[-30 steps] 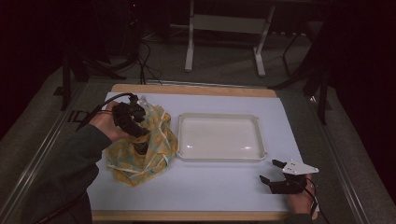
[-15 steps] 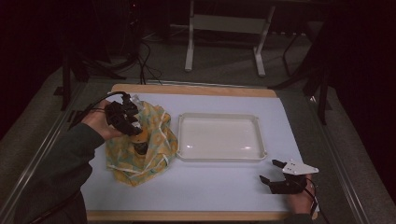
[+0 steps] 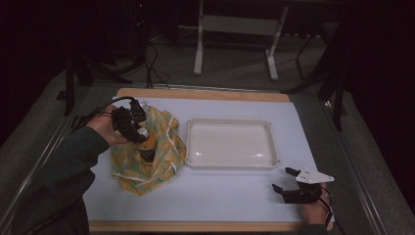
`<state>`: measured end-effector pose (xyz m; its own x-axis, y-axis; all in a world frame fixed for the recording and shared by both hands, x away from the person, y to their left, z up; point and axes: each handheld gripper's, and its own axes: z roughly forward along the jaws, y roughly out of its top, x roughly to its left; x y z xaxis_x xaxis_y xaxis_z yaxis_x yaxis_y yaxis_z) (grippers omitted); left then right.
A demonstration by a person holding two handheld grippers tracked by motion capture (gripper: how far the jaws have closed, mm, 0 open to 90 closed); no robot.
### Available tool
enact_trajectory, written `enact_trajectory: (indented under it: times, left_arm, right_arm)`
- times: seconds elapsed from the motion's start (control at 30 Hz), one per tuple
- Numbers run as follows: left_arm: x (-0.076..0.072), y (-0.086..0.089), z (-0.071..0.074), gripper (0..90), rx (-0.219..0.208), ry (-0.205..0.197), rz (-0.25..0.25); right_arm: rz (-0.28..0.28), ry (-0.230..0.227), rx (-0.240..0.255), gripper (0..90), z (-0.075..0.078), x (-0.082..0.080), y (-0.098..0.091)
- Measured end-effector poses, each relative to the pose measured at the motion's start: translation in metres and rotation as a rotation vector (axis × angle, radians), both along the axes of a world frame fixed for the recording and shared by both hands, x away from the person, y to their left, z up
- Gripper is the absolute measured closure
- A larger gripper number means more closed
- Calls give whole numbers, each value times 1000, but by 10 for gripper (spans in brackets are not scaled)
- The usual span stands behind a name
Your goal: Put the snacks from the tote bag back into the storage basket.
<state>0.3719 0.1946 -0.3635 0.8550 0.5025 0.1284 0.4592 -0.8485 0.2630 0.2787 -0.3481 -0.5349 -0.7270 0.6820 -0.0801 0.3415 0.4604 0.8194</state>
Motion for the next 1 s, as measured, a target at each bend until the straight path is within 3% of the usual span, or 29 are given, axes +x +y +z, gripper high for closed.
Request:
enact_trajectory:
  times: [0.47,1.0]
  left_arm:
    - [5,-4,0,560,25,34,-23]
    - [7,0,1,580,-9,40,-15]
  right_arm:
    - [1,2,1,160,0,0,0]
    - [1,2,-1,160,0,0,0]
